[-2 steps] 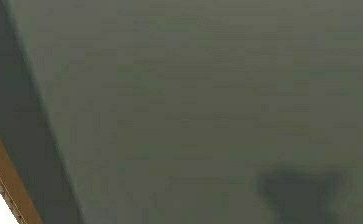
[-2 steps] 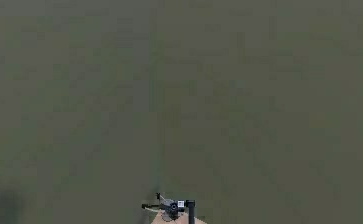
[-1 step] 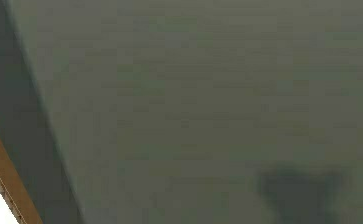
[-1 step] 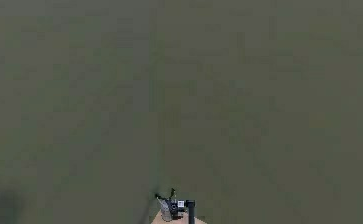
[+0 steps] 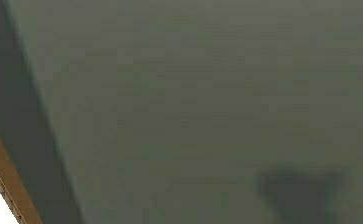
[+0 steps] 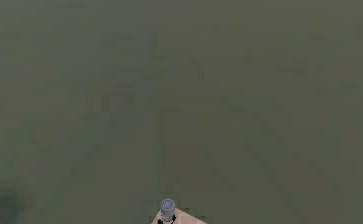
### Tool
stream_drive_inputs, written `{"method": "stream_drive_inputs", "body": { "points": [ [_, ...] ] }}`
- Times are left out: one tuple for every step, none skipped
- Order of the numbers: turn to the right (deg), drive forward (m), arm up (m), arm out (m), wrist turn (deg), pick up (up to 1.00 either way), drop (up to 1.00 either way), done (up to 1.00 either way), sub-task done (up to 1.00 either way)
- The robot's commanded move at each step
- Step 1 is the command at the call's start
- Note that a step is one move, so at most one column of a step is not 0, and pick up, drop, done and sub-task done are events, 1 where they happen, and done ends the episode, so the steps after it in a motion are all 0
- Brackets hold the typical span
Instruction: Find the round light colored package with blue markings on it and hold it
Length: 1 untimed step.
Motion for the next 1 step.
{"method": "stream_drive_inputs", "body": {
  "points": [
    [0.0,0.0,0.0,0.0,0.0,1.0,0.0,0.0,0.0]
  ]
}}
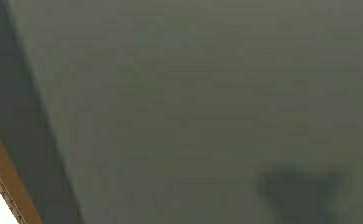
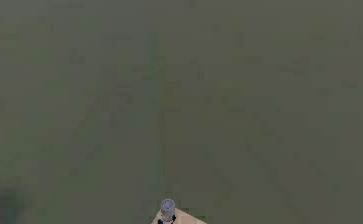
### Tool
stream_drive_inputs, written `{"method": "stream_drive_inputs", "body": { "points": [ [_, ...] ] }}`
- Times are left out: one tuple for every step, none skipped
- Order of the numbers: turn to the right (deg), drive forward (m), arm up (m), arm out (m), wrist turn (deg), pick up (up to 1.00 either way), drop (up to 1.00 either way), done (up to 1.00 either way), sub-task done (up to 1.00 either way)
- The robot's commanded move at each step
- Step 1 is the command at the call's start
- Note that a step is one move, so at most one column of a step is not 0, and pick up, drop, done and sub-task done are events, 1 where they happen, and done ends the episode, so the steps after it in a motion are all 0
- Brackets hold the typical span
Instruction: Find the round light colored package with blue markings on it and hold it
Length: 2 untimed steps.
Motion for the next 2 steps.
{"method": "stream_drive_inputs", "body": {
  "points": [
    [0.0,0.0,0.1,0.0,0.0,0.0,0.0,0.0,0.0],
    [0.0,0.0,0.0,0.0,0.0,0.0,0.0,1.0,0.0]
  ]
}}
